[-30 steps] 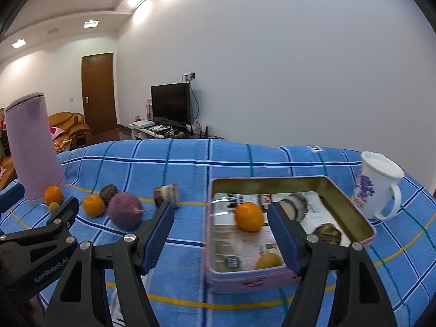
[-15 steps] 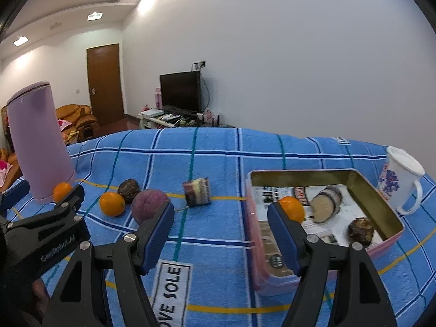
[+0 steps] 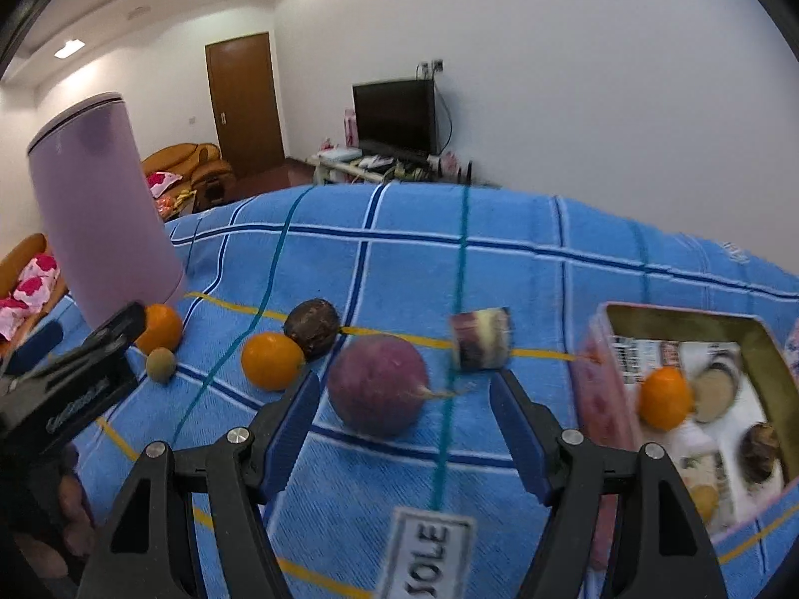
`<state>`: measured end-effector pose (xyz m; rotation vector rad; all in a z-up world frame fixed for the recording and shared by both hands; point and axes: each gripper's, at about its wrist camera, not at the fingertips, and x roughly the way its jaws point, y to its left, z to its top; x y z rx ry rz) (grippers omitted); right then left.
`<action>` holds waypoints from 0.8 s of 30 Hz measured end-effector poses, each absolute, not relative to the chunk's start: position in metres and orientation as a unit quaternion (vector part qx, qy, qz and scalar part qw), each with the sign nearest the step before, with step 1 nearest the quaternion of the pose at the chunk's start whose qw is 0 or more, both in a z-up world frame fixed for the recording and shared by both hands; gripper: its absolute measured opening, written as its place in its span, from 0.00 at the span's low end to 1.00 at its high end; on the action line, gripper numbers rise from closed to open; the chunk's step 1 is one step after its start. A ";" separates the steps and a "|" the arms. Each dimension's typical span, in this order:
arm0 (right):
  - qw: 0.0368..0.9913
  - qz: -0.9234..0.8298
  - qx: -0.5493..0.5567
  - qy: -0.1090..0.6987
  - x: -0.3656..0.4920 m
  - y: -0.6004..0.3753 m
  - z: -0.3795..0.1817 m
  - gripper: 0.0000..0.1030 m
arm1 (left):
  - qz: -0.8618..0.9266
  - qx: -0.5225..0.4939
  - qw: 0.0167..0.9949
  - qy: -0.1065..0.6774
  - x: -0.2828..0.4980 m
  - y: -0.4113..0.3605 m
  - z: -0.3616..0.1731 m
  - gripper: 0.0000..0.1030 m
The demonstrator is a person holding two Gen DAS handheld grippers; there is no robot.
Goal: Organize fruits
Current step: 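Reach the right tool to the purple round root and grasp it, then lift the purple root with the right tool while the left tool reaches a mandarin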
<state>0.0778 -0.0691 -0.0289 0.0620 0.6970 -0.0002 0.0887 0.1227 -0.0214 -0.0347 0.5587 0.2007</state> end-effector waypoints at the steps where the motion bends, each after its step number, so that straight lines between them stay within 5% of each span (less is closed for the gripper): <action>1: 0.936 0.000 0.035 0.349 0.084 -0.069 -0.030 0.70 | 0.105 -0.014 0.956 0.274 0.089 0.124 -0.021 1.00; 9: 0.908 0.001 0.036 0.418 0.127 -0.057 -0.053 0.70 | 0.097 0.014 0.960 0.262 0.086 0.118 -0.018 1.00; 14: 0.900 -0.007 0.017 0.436 0.135 -0.050 -0.059 0.65 | 0.091 0.021 0.961 0.260 0.086 0.115 -0.017 1.00; 16: 0.899 -0.012 0.014 0.437 0.136 -0.051 -0.060 0.54 | 0.090 0.023 0.962 0.259 0.086 0.113 -0.017 1.00; 24: 0.901 0.008 0.005 0.434 0.127 -0.051 -0.058 0.51 | 0.078 0.013 0.962 0.262 0.085 0.114 -0.017 1.00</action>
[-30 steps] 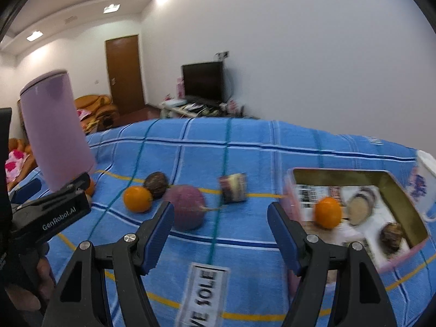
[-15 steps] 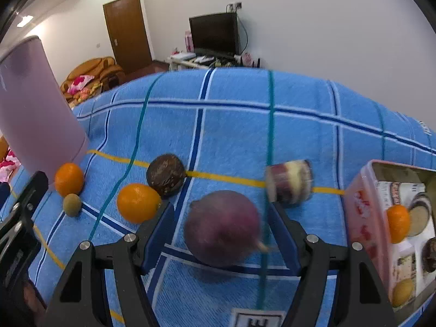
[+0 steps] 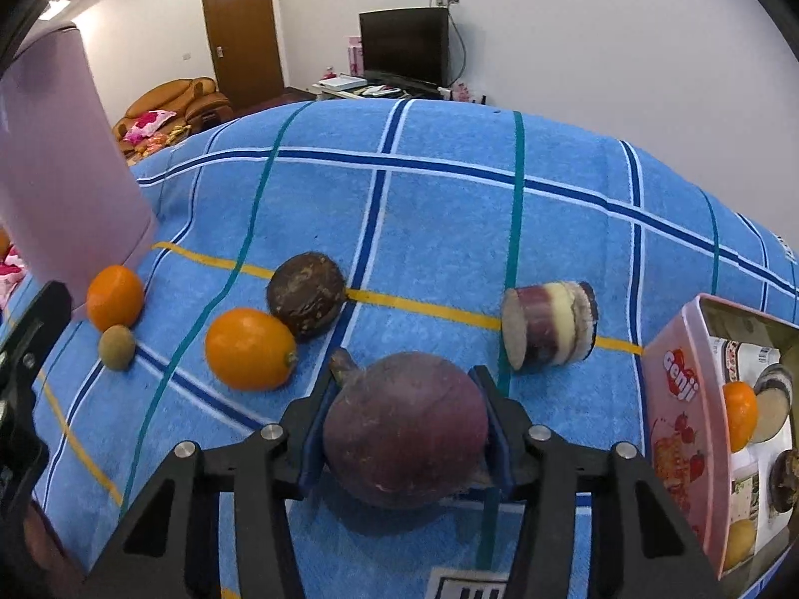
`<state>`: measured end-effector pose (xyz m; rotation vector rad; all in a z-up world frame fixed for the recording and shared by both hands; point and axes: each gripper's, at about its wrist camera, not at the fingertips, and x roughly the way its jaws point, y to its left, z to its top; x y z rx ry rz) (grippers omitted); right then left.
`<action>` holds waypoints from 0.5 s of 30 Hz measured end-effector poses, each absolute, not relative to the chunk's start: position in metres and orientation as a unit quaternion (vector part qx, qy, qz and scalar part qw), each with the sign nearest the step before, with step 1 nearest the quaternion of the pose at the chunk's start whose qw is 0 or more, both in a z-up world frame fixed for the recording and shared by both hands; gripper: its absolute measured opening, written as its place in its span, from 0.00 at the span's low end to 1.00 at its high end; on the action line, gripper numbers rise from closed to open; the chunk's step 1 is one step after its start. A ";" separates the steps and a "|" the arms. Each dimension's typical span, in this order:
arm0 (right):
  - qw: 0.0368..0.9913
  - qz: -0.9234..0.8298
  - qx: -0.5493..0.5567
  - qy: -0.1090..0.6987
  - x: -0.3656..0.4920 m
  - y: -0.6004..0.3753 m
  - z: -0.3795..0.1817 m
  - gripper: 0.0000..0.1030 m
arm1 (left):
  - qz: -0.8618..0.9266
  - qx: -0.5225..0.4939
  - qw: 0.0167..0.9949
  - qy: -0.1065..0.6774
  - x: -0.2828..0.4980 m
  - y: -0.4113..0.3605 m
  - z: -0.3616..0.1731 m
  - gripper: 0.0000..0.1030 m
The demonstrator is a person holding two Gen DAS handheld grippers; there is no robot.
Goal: Organize fruits
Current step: 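Lift the purple root with the right tool while the left tool reaches a mandarin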
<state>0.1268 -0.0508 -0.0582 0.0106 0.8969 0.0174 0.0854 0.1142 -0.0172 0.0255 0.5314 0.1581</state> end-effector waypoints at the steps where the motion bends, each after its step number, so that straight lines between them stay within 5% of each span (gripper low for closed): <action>1: 0.902 0.012 0.005 0.431 0.120 -0.052 -0.058 0.51 | 0.074 0.011 0.962 0.264 0.085 0.114 -0.018 1.00; 15: 0.963 -0.008 -0.002 0.268 0.032 -0.069 -0.015 0.52 | 0.060 0.017 0.967 0.246 0.077 0.108 -0.014 1.00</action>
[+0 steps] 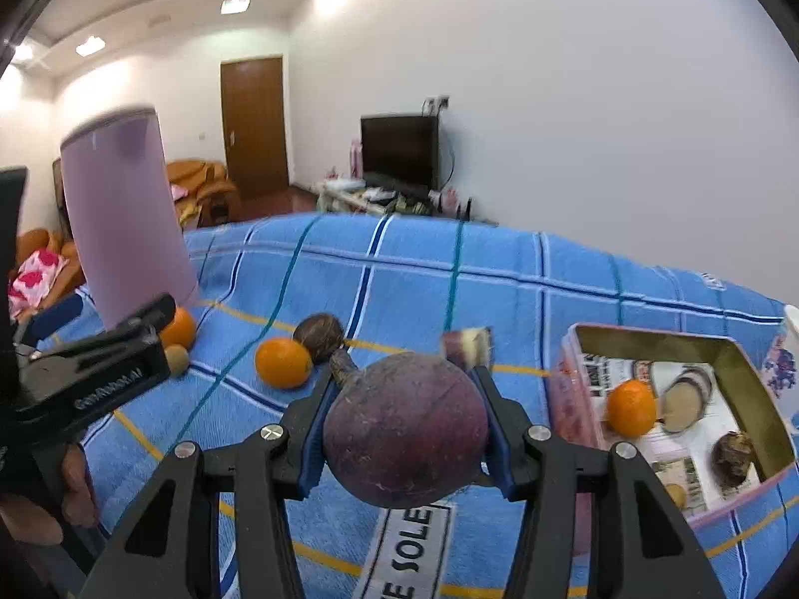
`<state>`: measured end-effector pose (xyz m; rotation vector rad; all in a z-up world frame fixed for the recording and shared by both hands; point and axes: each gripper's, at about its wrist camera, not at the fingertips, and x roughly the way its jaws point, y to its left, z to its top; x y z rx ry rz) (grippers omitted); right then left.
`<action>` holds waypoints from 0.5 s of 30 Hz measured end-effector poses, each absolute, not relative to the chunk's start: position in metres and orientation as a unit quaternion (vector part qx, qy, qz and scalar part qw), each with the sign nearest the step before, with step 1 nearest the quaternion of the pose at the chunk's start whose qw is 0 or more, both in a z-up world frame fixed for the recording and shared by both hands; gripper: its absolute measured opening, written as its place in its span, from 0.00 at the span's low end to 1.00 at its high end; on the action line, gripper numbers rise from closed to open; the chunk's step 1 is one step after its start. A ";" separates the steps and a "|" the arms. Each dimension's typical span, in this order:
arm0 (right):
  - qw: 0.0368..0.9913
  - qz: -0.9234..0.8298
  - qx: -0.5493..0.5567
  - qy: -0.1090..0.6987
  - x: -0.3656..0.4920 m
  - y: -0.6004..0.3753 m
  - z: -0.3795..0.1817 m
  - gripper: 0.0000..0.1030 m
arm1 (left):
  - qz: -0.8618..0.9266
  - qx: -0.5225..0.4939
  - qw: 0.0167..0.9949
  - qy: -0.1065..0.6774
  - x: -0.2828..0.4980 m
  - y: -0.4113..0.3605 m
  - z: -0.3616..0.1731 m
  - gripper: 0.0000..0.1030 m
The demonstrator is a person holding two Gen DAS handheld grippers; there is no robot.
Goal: Organize fruits
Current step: 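Lift the purple root with the right tool while the left tool reaches a mandarin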
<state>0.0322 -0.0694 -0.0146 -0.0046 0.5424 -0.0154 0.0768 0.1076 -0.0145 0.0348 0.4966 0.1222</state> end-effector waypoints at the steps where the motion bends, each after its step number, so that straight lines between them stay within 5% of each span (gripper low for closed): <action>1: 0.966 -0.011 -0.004 0.259 0.029 -0.069 -0.012 0.52 | 0.059 0.017 0.968 0.243 0.076 0.107 -0.014 1.00; 15: 0.972 -0.016 0.001 0.234 0.017 -0.081 -0.006 0.52 | 0.040 0.003 0.967 0.250 0.072 0.101 -0.015 1.00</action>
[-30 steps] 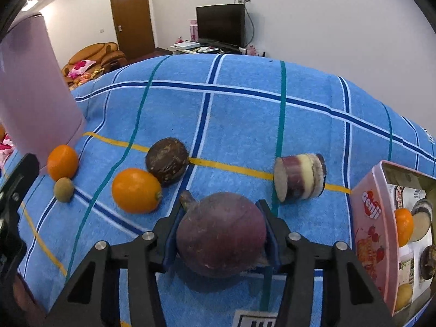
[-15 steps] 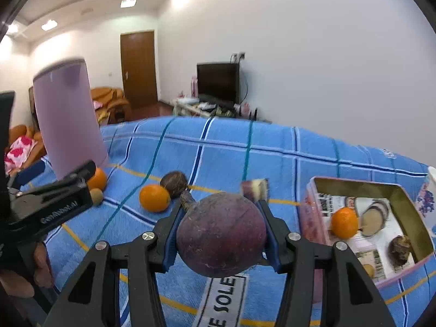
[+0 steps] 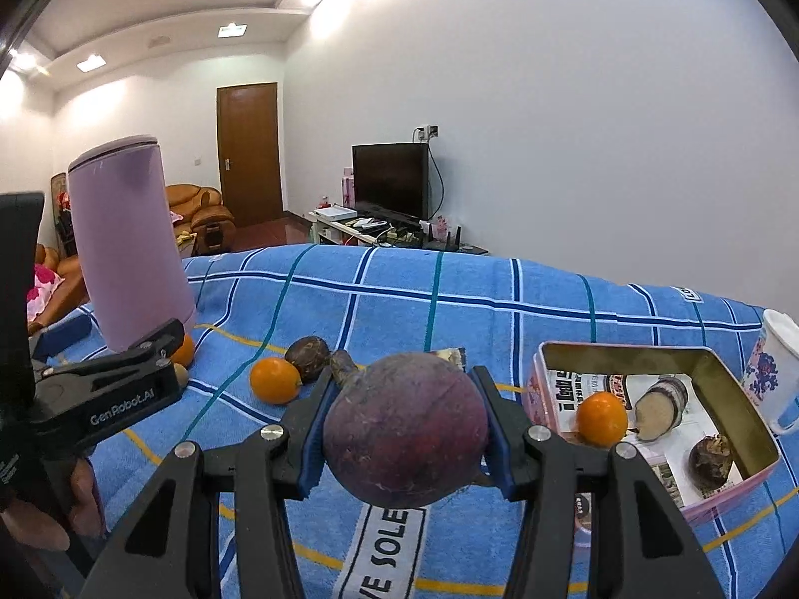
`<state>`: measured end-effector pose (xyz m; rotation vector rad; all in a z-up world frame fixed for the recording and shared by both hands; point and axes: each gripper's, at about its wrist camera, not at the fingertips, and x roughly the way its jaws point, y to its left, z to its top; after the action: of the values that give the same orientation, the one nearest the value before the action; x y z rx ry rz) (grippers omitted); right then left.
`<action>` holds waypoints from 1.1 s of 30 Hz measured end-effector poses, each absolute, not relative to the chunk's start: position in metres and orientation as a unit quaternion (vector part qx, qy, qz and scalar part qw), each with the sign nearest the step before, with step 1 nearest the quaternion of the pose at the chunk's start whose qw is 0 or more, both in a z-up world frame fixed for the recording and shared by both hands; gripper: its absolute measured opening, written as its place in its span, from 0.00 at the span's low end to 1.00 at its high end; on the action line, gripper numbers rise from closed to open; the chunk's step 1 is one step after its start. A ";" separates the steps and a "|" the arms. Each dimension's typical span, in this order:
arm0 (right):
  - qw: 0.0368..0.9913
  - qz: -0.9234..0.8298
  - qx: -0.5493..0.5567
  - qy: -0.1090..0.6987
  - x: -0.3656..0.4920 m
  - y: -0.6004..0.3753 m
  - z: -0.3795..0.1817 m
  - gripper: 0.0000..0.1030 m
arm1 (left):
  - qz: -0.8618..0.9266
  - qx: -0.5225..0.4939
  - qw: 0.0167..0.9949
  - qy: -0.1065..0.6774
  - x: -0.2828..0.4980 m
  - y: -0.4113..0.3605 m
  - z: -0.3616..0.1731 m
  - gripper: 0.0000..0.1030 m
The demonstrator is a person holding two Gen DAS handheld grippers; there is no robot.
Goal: Organize fruits
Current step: 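Lift the purple root with the right tool while the left tool reaches a mandarin, then grasp the mandarin with the left tool while the right tool holds the purple root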
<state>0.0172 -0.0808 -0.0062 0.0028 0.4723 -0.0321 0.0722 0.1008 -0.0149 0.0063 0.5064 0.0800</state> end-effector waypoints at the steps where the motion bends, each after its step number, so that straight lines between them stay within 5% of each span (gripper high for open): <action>1: 0.972 -0.017 0.005 0.233 0.017 -0.083 -0.005 0.52 | 0.036 -0.003 0.966 0.257 0.074 0.102 -0.016 1.00; 6: 0.973 -0.026 0.023 0.230 0.019 -0.098 -0.002 0.52 | -0.006 -0.011 0.956 0.294 0.083 0.088 -0.016 0.97; 13: 0.969 -0.032 0.057 0.237 0.024 -0.116 -0.001 0.52 | -0.053 0.069 0.939 0.333 0.108 0.025 -0.028 0.74; 24: 0.967 -0.022 0.059 0.247 0.029 -0.113 -0.003 0.52 | -0.070 0.042 0.903 0.423 0.138 0.015 -0.057 0.42; 33: 0.968 -0.023 0.048 0.243 0.027 -0.110 -0.004 0.52 | -0.071 0.025 0.912 0.402 0.129 0.018 -0.048 0.41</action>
<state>0.0274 -0.1098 -0.0040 0.0973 0.4921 -0.0468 0.1294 0.0182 -0.0476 0.0518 0.8293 -0.1468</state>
